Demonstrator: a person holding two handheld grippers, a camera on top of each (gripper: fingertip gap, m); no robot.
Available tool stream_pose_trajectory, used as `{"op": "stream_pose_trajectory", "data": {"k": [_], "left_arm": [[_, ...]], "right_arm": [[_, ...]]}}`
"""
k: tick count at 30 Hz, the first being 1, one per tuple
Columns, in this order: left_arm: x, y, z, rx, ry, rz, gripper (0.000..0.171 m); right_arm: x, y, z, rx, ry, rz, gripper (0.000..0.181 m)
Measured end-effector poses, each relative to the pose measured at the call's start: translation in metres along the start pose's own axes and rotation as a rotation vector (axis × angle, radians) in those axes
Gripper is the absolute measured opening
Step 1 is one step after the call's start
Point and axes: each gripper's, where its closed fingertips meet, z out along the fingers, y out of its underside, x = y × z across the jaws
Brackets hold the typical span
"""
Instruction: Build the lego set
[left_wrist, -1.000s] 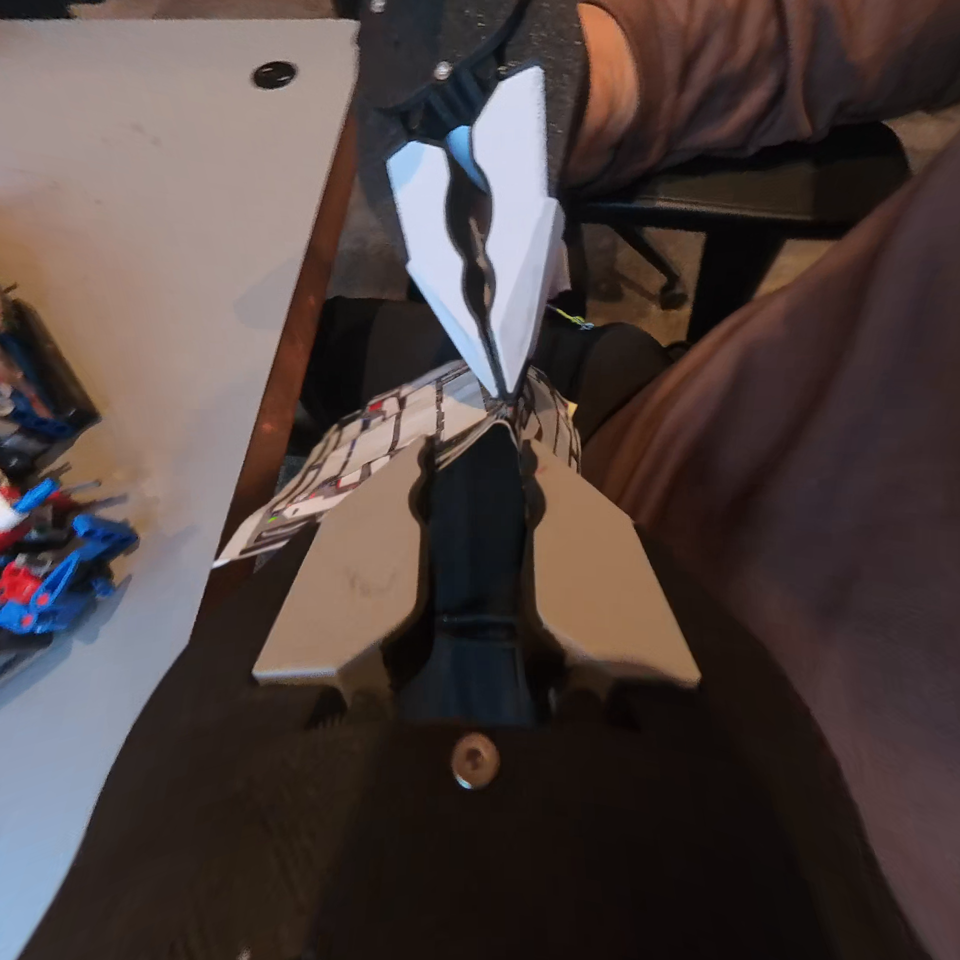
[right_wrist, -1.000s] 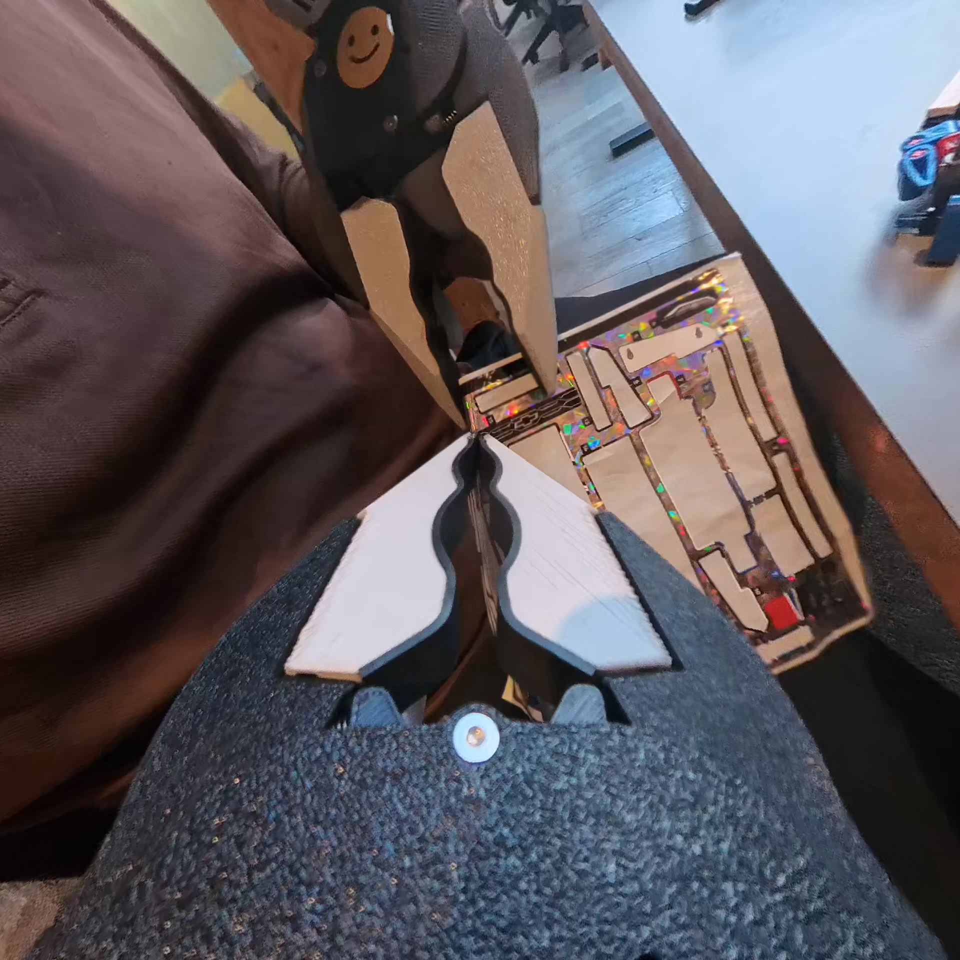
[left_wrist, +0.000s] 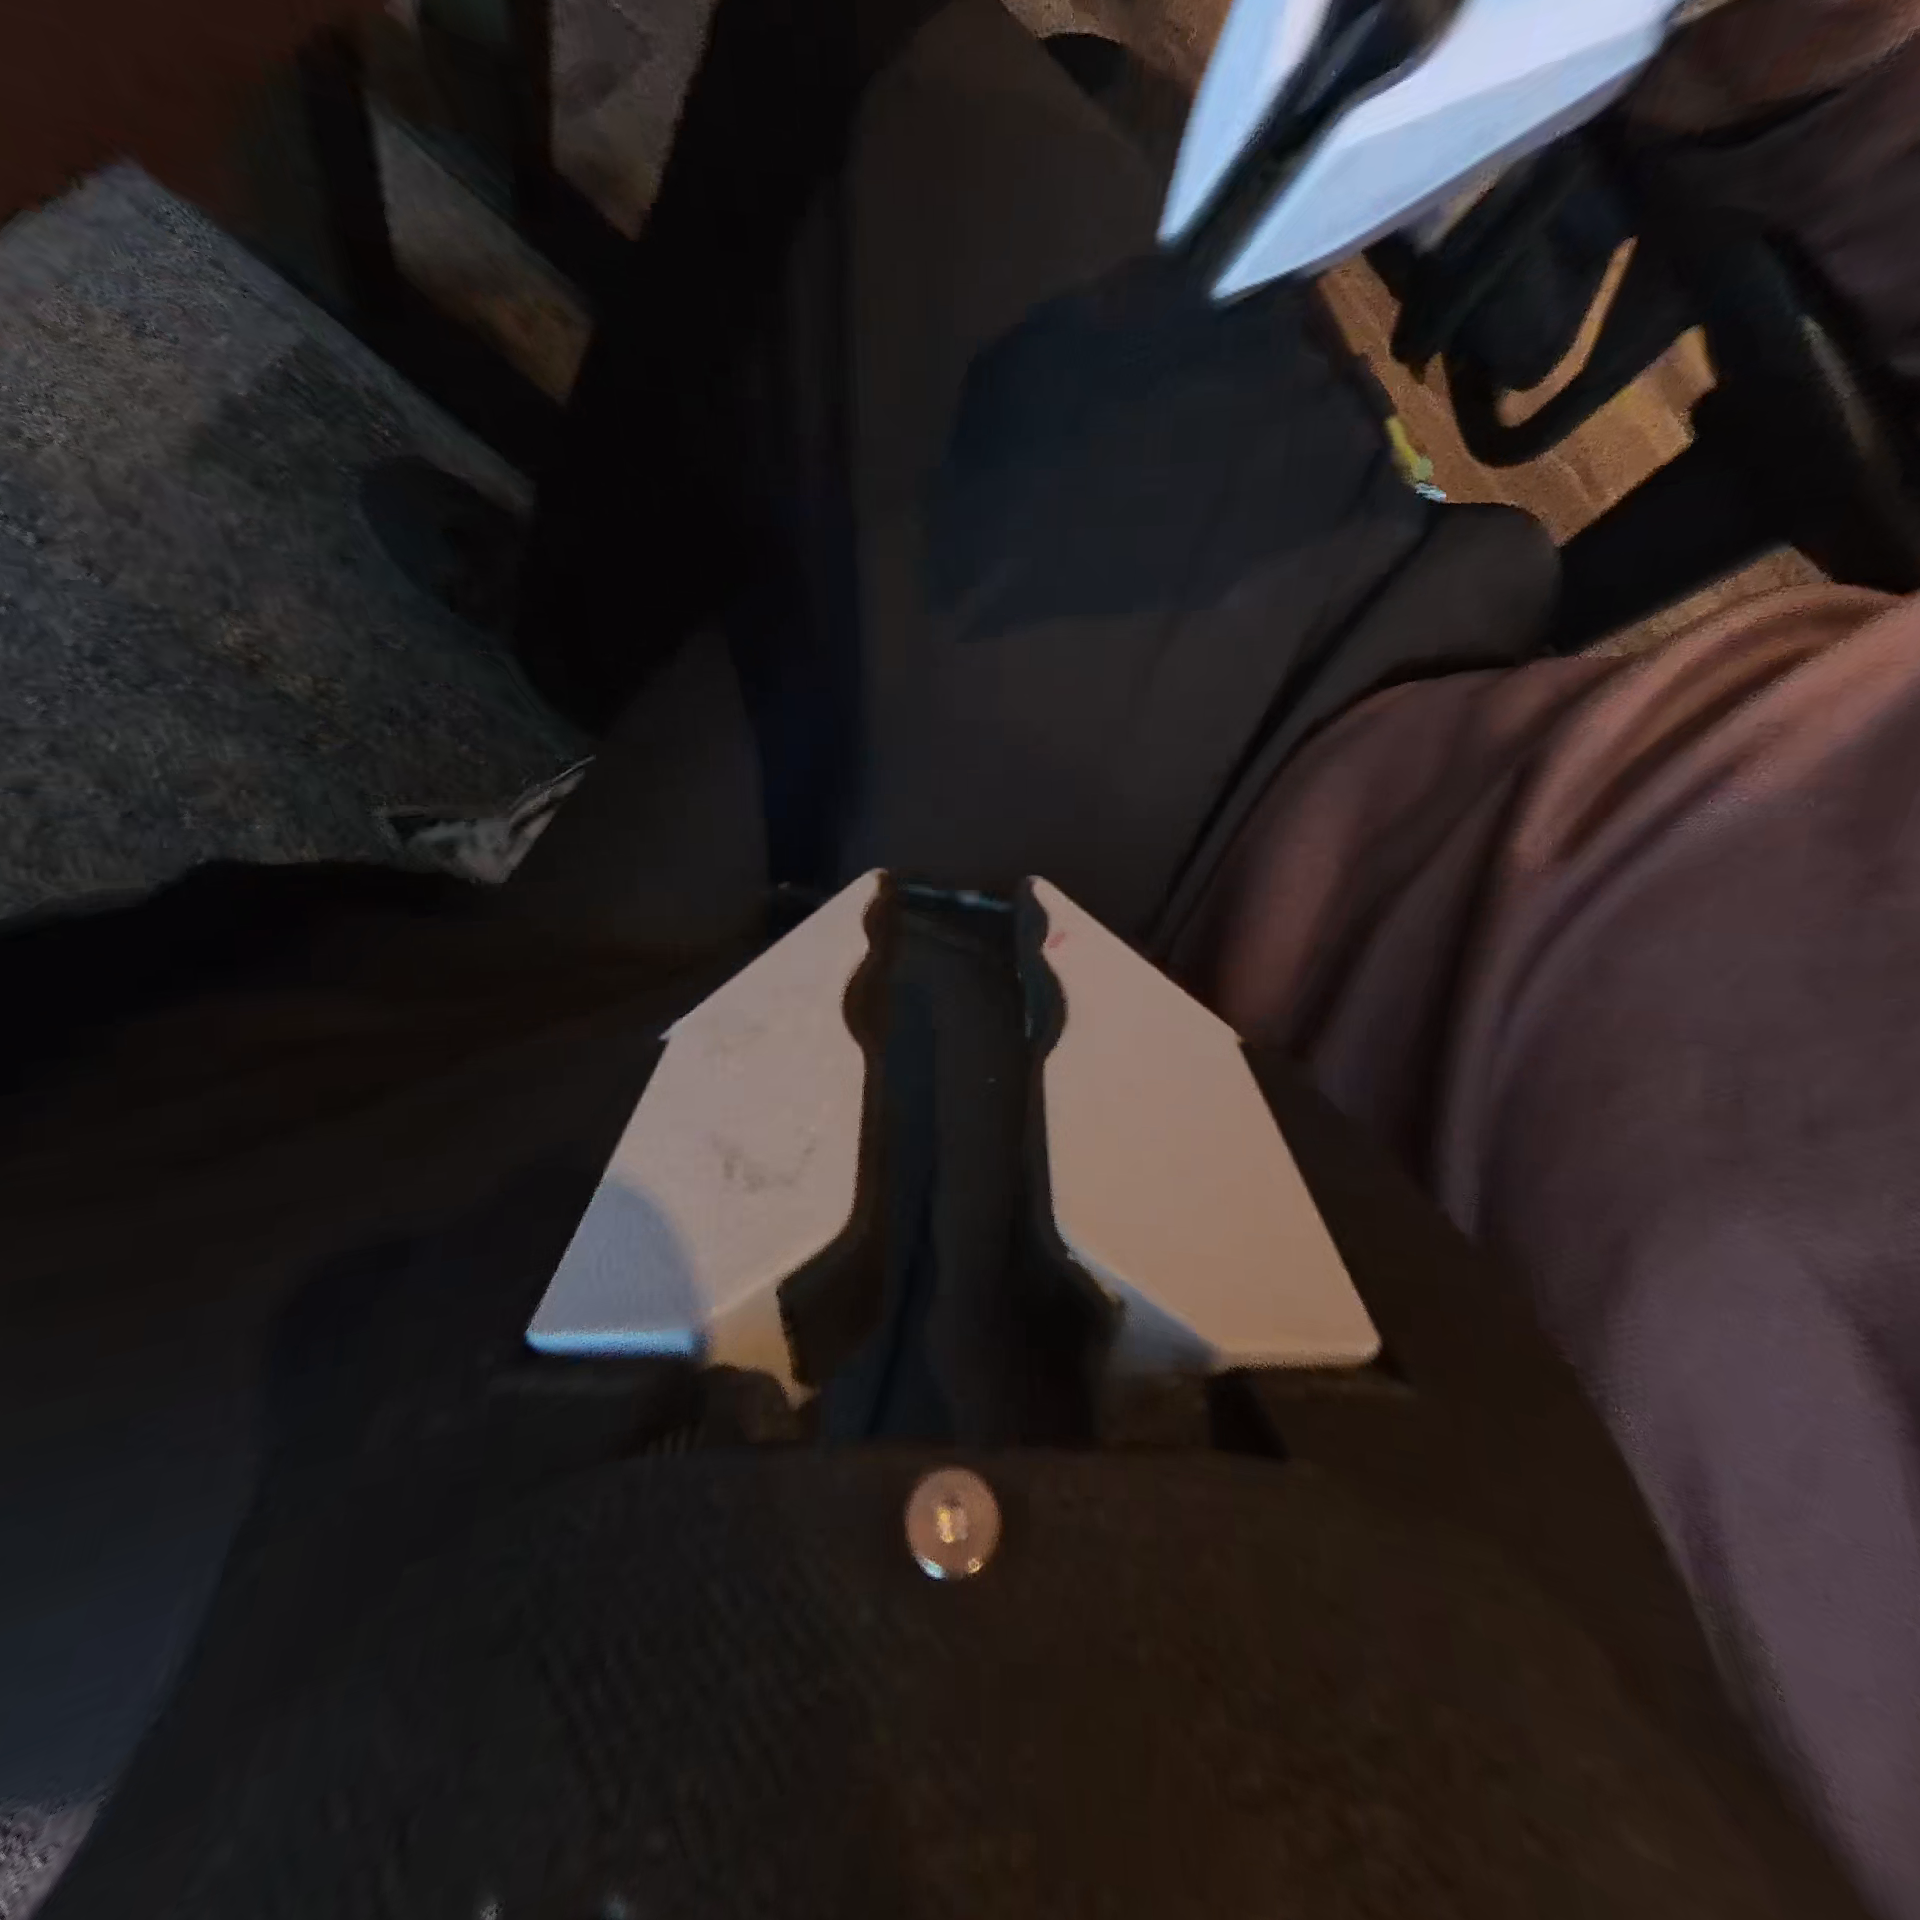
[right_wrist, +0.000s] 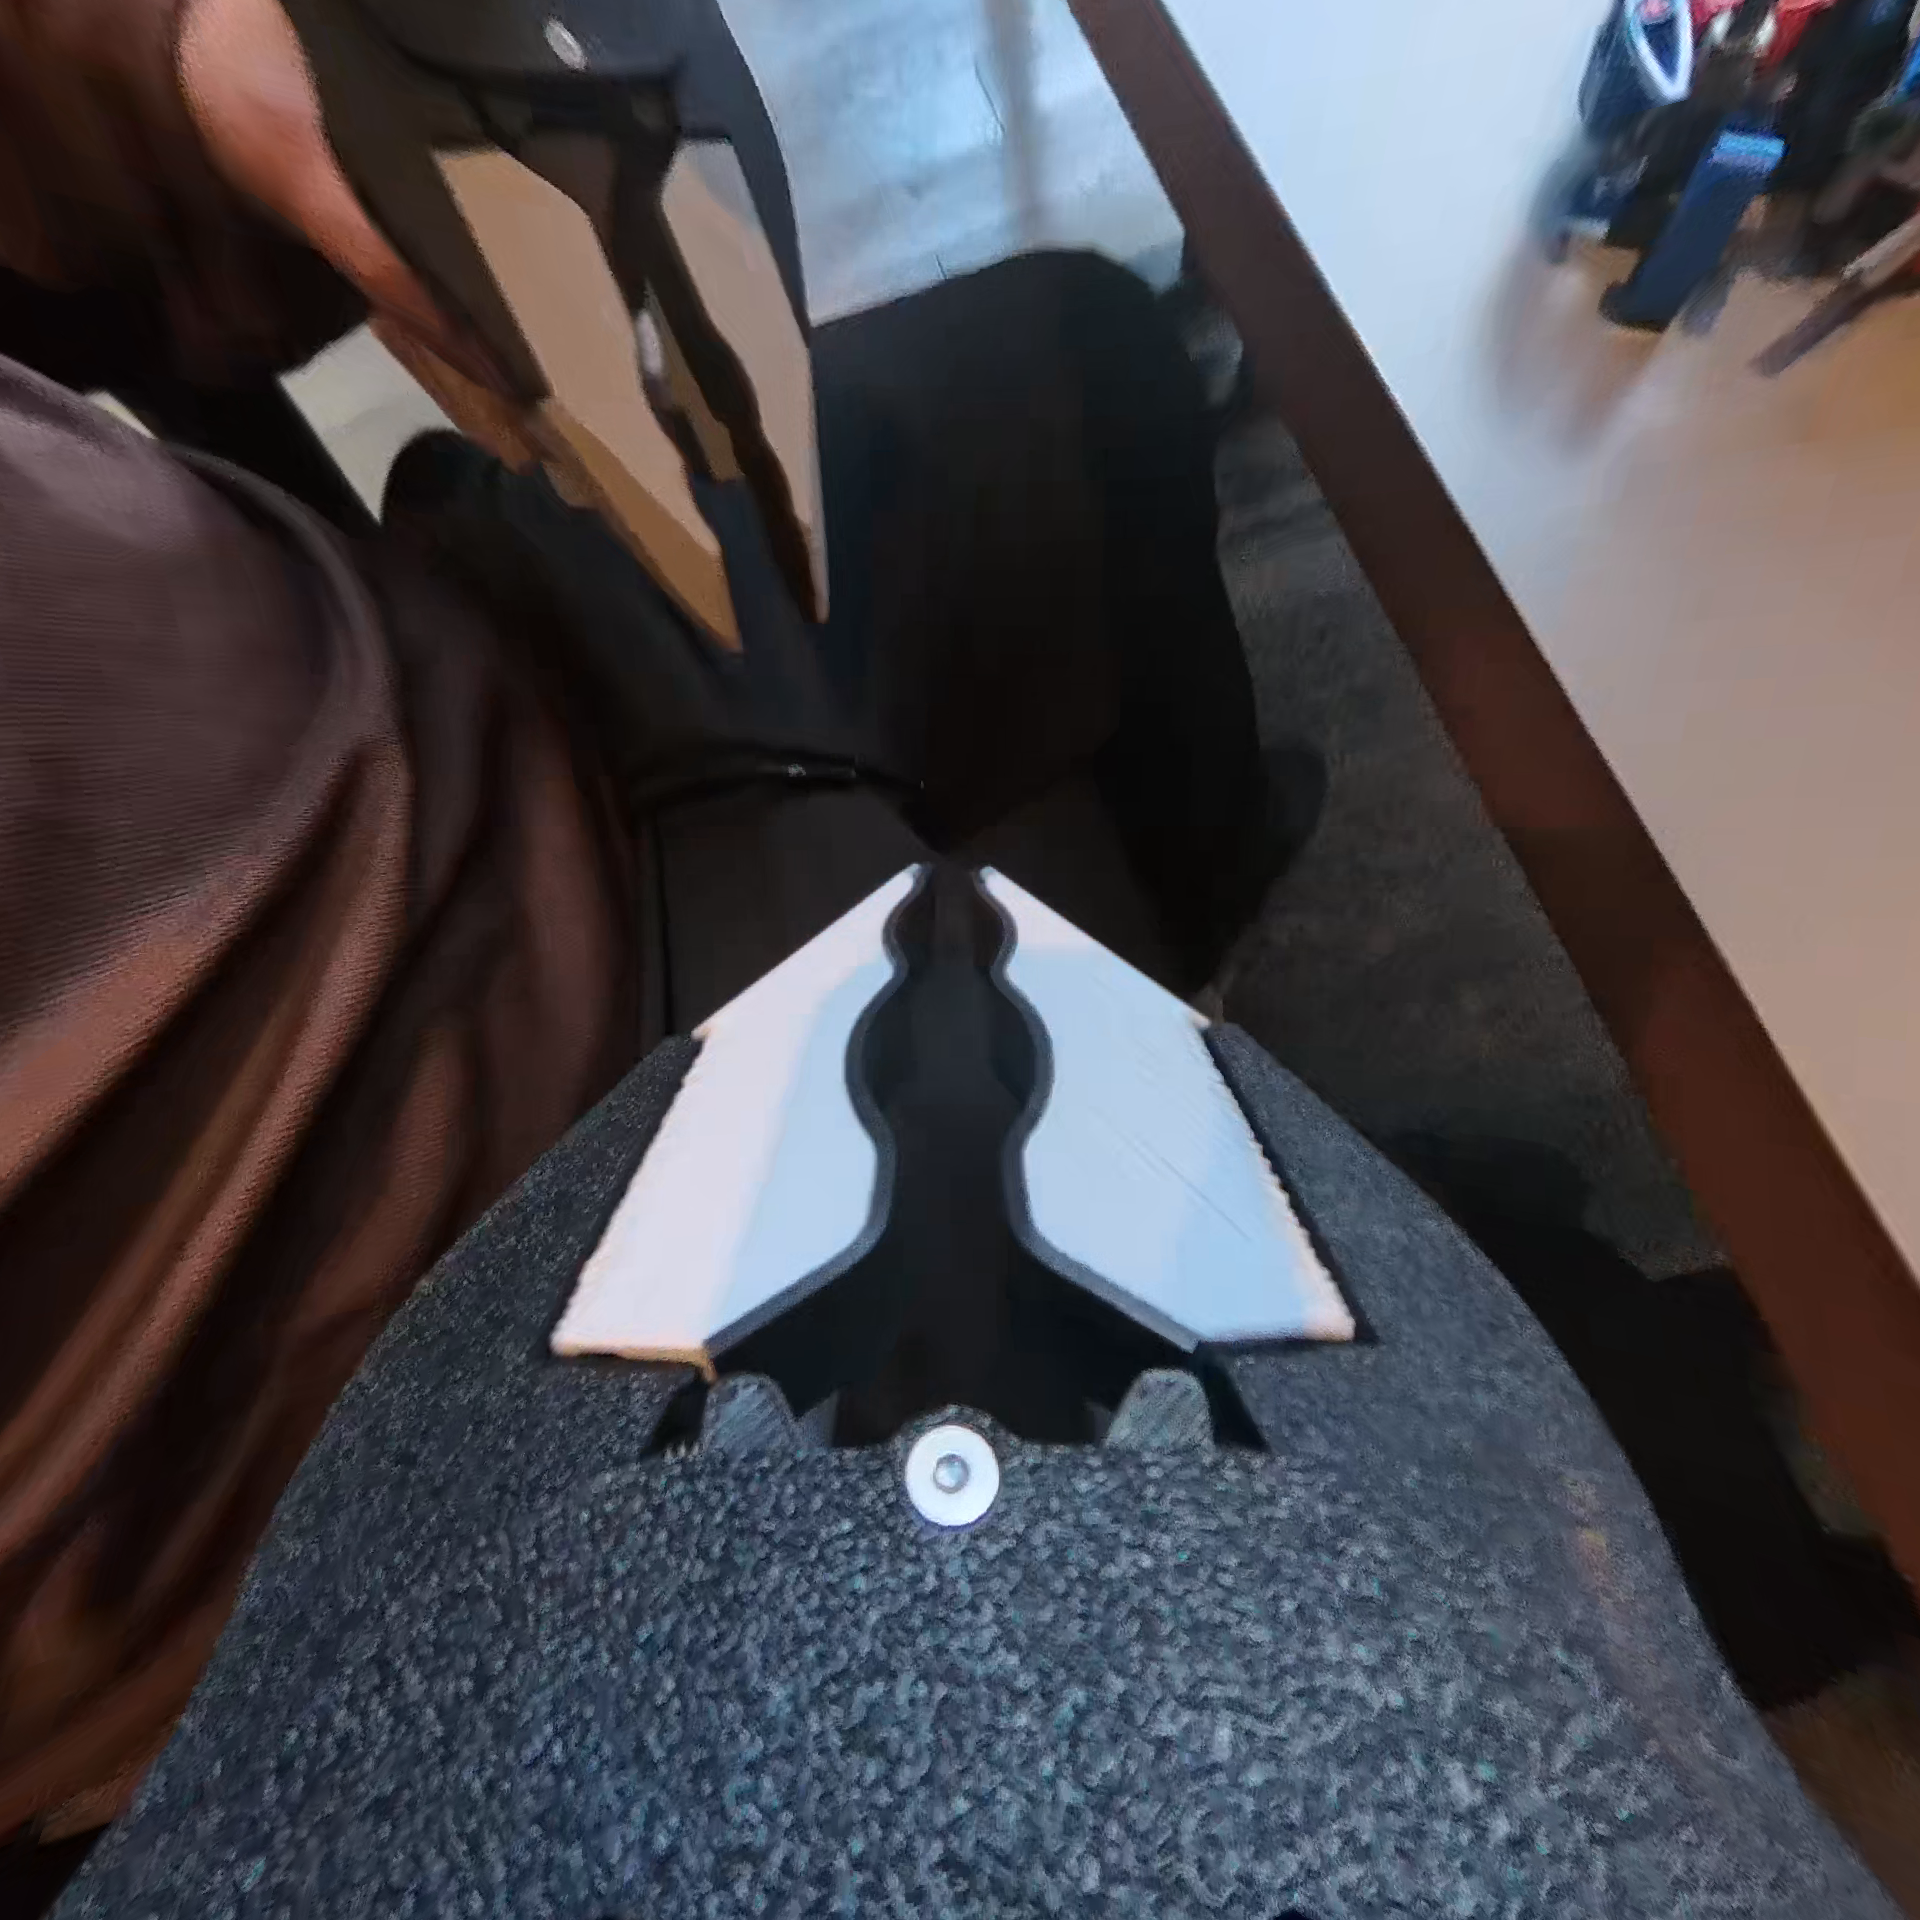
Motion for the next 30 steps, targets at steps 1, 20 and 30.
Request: {"op": "stream_pose_trajectory", "data": {"k": [1, 20, 30], "left_arm": [[-0.001, 0.007, -0.002, 0.013, -0.009, -0.023, 0.019], [0.066, 0.077, -0.019, 0.221, -0.205, -0.277, 0.021], [0.015, 0.094, -0.058, 0.353, -0.294, -0.449, 0.024]], "right_arm": [[-0.005, 0.0, -0.003, 0.02, 0.01, -0.017, 0.008], [0.069, 0.188, 0.162, -0.606, 0.048, 0.179, 0.044], [0.232, 0.34, 0.286, -0.942, 0.142, 0.644, 0.059]]}}
